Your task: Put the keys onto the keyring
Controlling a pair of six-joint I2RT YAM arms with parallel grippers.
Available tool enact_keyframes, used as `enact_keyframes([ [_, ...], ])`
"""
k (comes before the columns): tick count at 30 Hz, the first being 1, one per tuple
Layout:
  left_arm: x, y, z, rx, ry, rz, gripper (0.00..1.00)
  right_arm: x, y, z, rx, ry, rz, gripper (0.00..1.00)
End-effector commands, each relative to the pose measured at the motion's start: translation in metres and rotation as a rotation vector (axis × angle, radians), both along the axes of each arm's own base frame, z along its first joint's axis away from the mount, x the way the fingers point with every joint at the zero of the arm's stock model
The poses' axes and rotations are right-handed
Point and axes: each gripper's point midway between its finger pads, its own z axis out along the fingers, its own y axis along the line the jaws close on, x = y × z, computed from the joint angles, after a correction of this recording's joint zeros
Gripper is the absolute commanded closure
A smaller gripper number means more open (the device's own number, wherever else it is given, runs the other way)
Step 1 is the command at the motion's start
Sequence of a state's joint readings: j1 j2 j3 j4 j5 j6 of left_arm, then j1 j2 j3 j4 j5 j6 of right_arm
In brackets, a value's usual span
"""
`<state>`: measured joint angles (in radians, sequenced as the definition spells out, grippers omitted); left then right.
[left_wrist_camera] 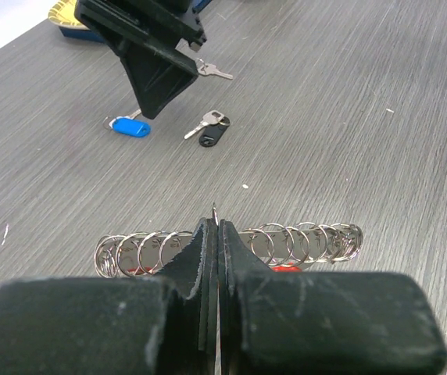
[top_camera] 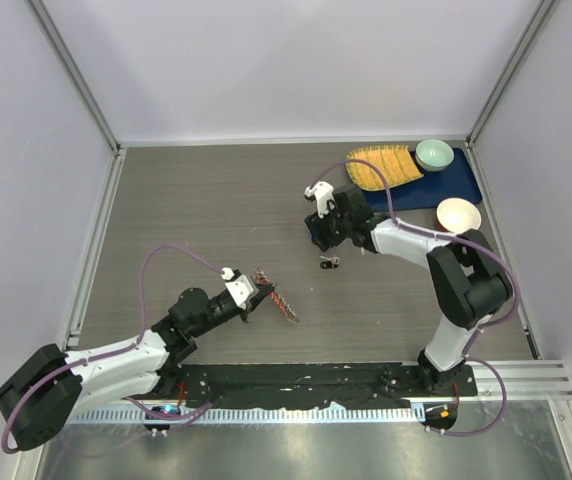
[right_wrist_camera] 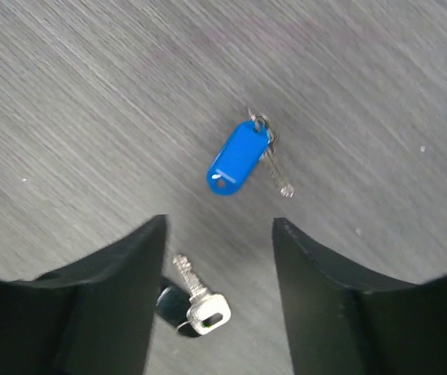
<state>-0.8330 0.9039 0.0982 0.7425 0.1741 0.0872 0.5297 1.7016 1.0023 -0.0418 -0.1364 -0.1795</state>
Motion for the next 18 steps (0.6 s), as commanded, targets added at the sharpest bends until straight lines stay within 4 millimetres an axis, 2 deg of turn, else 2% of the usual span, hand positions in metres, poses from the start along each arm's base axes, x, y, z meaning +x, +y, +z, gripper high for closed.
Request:
enact_keyframes([
  [1, 0.005, -0.001, 0.022, -0.047, -0.064, 0.013, 1.0, 0.032, 0.021, 0.031, 0.023, -0.132, 0.208, 0.42],
  [2, 0.004, -0.001, 0.022, -0.045, -0.062, 0.01, 1.0, 0.04, 0.016, 0.031, 0.012, -0.135, 0.21, 0.43],
  [4, 0.004, -0.001, 0.021, -0.045, -0.062, 0.01, 1.0, 0.053, 0.02, 0.031, 0.011, -0.13, 0.24, 0.44],
  [10, 0.005, -0.001, 0.021, -0.039, -0.063, 0.014, 1.0, 0.07, 0.02, 0.012, -0.055, -0.077, 0.3, 0.53],
  [11, 0.006, -0.001, 0.021, -0.038, -0.064, 0.015, 1.0, 0.071, 0.018, 0.004, -0.065, -0.057, 0.302, 0.53],
  [18, 0.006, -0.002, 0.019, -0.033, -0.061, 0.011, 1.0, 0.063, 0.02, -0.015, -0.081, 0.008, 0.364, 0.58],
])
